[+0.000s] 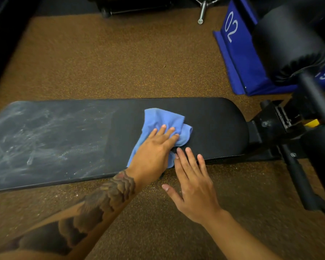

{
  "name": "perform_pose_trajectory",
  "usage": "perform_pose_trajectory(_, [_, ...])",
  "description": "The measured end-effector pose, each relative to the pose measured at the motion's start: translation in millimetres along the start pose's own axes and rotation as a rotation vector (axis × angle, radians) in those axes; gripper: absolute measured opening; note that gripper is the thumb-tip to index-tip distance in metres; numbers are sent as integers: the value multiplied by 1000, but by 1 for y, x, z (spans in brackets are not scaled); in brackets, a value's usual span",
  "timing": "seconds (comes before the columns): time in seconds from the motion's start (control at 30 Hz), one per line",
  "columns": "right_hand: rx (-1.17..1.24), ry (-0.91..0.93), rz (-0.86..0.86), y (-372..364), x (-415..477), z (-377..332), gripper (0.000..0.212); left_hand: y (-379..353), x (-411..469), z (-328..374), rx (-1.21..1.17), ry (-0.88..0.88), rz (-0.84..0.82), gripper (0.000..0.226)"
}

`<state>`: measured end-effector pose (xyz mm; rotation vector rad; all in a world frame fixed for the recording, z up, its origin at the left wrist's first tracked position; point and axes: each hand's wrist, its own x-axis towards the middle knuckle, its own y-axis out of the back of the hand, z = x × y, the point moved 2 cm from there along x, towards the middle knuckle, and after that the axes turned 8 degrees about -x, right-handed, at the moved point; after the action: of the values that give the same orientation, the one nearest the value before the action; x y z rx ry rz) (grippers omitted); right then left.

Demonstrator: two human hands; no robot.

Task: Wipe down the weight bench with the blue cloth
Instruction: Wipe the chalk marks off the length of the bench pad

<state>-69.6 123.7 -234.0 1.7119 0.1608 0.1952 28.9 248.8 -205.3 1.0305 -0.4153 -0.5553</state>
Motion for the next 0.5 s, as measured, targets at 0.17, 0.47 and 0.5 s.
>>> perform_pose_trajectory(0.17, [22,-9,43,-2,0,-1,74,4,48,-5,43,-73,-132,61])
perform_pose_trajectory(0.47, [-22,3,-4,3,-1,0,73,21,27,-31,-48,210,118,56])
perform_pose_trajectory(0.5, [-23,7,-5,3,-1,0,73,17,13,-27,-67,219,138,53])
